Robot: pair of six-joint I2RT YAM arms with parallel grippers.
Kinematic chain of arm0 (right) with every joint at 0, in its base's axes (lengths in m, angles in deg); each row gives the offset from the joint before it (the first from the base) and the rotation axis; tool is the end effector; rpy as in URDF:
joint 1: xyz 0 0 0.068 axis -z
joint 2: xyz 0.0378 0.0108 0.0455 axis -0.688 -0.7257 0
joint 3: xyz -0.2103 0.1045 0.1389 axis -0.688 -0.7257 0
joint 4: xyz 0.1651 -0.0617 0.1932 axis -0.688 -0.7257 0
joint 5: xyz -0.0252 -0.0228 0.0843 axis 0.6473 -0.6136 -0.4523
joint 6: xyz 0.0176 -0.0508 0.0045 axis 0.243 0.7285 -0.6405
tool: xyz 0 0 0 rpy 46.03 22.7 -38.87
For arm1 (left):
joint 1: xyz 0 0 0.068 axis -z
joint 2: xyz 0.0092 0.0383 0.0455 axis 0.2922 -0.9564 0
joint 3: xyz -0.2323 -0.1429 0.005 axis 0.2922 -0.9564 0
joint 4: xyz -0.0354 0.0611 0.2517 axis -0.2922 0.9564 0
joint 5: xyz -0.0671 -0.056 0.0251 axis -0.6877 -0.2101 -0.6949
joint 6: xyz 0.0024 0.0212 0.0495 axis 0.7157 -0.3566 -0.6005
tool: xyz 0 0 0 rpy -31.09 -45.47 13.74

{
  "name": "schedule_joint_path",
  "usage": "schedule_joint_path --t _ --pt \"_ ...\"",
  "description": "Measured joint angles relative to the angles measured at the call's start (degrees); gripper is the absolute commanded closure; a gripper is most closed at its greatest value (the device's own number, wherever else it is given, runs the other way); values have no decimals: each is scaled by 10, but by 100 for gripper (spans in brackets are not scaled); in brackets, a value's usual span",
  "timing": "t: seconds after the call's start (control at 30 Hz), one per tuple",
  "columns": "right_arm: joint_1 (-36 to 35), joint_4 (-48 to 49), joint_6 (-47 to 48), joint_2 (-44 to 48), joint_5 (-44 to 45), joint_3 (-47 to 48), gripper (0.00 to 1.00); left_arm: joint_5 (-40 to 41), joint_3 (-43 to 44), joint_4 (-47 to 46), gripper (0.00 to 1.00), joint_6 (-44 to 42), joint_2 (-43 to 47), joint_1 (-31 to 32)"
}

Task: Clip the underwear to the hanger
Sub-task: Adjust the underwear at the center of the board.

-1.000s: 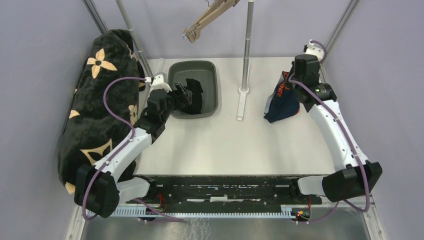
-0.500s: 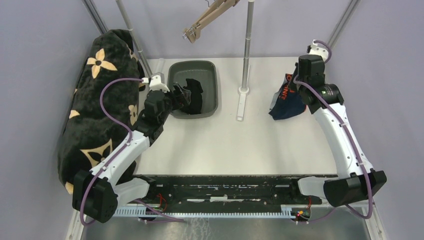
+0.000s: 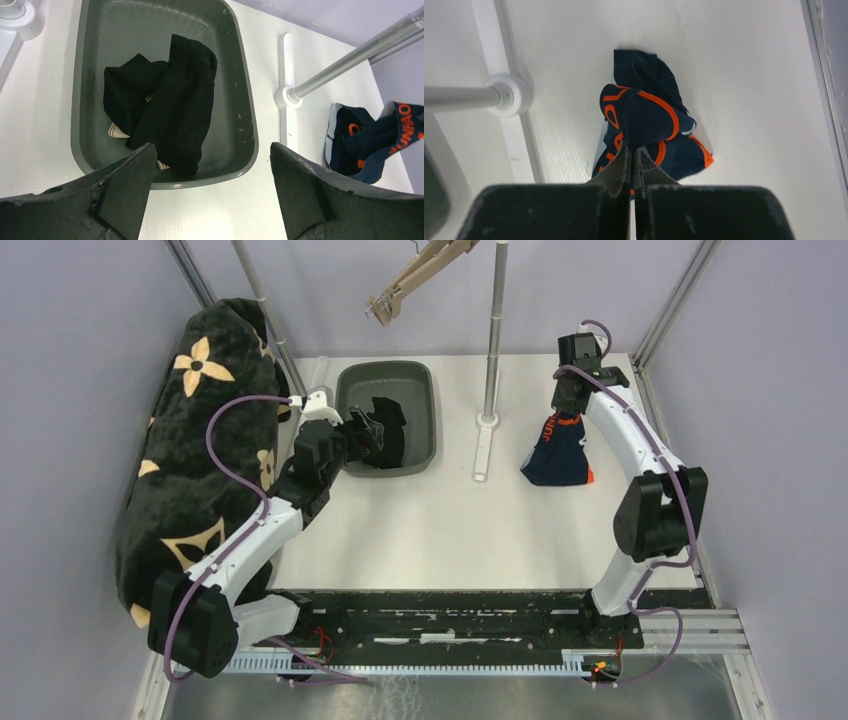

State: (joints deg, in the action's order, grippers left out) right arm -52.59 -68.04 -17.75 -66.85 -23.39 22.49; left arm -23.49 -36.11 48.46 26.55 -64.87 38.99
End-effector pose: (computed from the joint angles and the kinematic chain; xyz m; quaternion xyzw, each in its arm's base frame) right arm 0.3777 0.0478 0.3178 0.1788 0.9069 -0.0651 0.3758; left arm 0.2505 -0.0946 0.2933 -0.1024 0.7877 -0.1994 0.5738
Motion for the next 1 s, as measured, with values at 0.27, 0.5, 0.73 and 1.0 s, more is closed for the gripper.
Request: schedule_joint_path --t 0.27,0.5,0.73,1.0 --pt "16 -5 6 -99 -28 116 99 0 0 0 10 0 -11 0" --pt "17 3 4 -80 -55 46 99 3 0 0 10 0 -16 0" --pt "16 10 3 -5 -78 -69 98 4 0 -1 10 0 -19 0" --pt "16 25 3 32 -96 -93 99 3 0 -1 10 0 -19 0"
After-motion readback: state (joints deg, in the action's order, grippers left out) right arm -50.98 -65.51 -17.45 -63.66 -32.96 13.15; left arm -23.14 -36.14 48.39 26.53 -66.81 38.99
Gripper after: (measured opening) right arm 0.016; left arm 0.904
